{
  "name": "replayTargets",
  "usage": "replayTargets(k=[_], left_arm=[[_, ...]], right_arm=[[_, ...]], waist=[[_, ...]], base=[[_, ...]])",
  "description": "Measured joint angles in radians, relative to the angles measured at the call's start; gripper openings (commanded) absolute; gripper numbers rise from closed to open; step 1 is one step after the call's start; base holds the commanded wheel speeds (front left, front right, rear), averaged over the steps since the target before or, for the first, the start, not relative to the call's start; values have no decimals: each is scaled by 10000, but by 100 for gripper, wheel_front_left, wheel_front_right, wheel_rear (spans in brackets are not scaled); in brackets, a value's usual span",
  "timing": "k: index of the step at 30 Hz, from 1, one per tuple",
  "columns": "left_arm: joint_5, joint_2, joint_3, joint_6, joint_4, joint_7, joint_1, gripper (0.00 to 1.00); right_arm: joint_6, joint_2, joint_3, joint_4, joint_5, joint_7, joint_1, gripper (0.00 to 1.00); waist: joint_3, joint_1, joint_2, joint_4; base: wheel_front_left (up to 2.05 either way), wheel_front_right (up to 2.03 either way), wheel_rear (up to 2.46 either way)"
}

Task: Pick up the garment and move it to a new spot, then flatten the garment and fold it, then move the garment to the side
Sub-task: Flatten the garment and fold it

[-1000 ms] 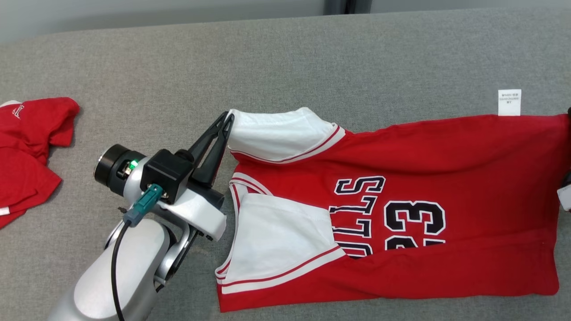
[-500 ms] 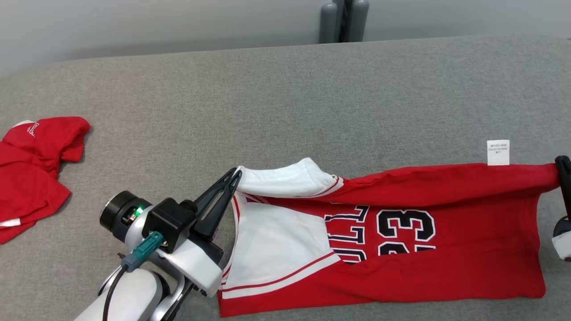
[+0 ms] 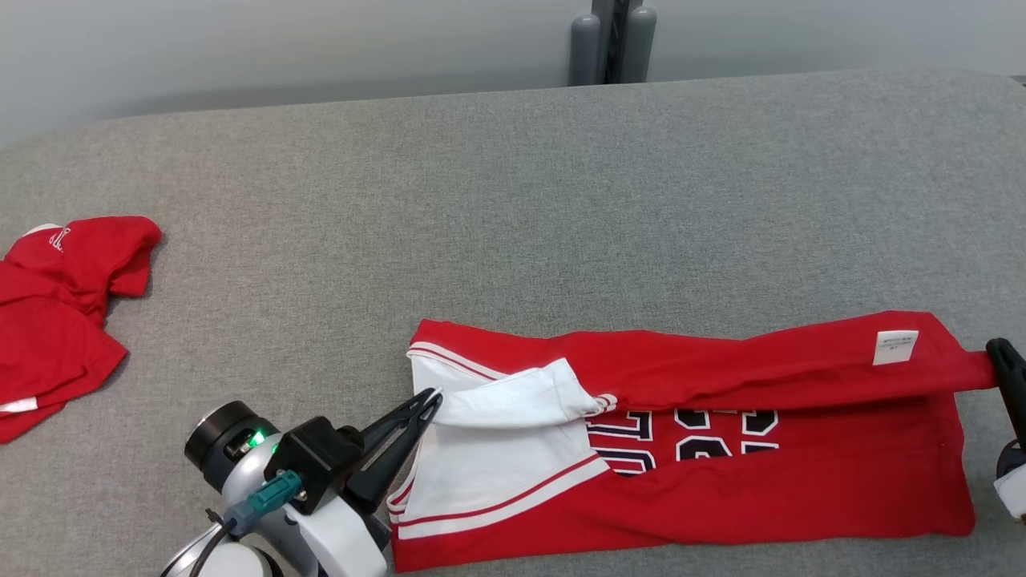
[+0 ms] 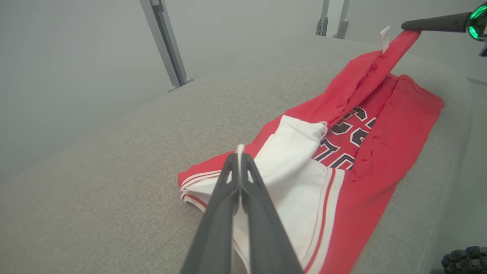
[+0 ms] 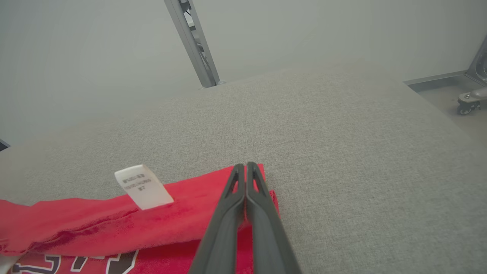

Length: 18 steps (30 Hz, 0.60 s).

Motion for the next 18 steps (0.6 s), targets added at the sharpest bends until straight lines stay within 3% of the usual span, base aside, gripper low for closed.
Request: replayTargets(k=[9, 18], left_arm=[[-201, 591, -510, -512, -382, 742, 390, 0], [-378, 853, -746, -570, -685, 1243, 608, 0]], right_arm=[[0, -107, -150, -642, 337, 1256, 770, 0], [0, -163, -775, -1289, 435, 2410, 1424, 0]], waist=[[-35, 0, 0, -43], [-36, 0, 0, -104]], base=[[0, 0, 0], [0, 0, 0]])
